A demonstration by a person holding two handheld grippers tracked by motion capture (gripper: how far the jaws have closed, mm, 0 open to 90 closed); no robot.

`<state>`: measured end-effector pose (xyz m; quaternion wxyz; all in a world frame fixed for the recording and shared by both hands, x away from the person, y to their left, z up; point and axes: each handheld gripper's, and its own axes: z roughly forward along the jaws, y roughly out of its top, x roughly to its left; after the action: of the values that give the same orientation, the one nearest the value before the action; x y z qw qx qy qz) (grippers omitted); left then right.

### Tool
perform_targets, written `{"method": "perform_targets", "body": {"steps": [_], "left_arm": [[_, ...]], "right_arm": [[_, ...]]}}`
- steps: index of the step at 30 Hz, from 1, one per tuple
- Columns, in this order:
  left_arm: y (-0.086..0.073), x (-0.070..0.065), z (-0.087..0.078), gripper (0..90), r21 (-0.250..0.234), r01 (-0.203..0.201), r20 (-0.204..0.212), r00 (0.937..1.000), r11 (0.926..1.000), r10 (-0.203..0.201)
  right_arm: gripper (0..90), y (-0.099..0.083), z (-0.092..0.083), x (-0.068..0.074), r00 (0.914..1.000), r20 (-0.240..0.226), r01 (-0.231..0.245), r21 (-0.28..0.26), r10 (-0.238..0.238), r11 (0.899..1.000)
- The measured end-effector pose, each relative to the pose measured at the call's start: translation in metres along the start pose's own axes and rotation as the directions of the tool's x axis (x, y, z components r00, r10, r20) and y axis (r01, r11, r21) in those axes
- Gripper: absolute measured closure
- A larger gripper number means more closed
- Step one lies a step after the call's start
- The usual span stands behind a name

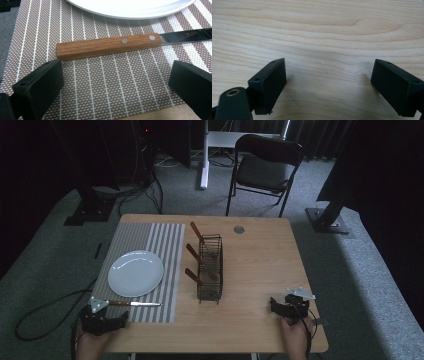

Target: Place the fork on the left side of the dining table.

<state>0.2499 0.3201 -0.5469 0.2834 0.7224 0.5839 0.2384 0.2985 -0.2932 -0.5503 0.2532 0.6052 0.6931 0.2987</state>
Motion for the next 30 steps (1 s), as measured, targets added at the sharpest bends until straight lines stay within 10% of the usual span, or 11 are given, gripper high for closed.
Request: {"method": "perform_targets", "body": {"steps": [30], "left_arm": [[0.0091, -0.0016, -0.0057, 1.1, 0.066, -0.013, 0.028, 0.9995, 0.9977, 0.011]], "right_arm": [[12.5, -0.0001, 0.0000, 0.0001, 1.0000, 0.000, 0.000, 0.000, 0.000, 1.000]]}}
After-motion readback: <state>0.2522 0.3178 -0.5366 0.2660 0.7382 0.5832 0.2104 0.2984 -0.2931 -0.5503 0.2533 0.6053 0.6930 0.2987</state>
